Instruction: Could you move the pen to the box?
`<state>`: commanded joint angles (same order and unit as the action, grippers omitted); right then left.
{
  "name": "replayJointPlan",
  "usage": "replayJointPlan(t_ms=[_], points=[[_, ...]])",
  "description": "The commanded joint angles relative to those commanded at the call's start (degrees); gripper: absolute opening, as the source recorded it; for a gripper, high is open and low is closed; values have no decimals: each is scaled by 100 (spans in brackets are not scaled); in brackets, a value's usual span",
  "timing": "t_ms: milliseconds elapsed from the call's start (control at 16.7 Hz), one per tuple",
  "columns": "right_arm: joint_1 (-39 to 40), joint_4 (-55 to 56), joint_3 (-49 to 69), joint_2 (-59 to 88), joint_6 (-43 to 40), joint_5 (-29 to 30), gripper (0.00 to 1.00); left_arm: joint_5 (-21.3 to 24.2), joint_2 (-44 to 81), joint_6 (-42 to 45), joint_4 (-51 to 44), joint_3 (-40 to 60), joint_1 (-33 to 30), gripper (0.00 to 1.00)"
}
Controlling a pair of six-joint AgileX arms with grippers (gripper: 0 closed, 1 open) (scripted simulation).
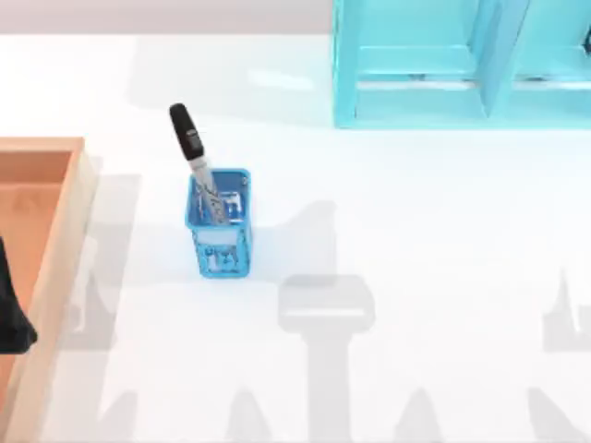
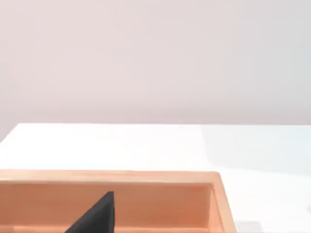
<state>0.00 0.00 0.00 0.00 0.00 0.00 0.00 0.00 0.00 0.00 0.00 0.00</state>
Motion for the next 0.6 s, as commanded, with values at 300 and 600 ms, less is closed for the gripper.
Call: replayJointPlan(t_ms=[300,600], points=[[0,0,0,0,0,0,100,185,369,-141,364,114,-12,100],[0,0,0,0,0,0,100,962,2194,-625,1887,498,-49,100]])
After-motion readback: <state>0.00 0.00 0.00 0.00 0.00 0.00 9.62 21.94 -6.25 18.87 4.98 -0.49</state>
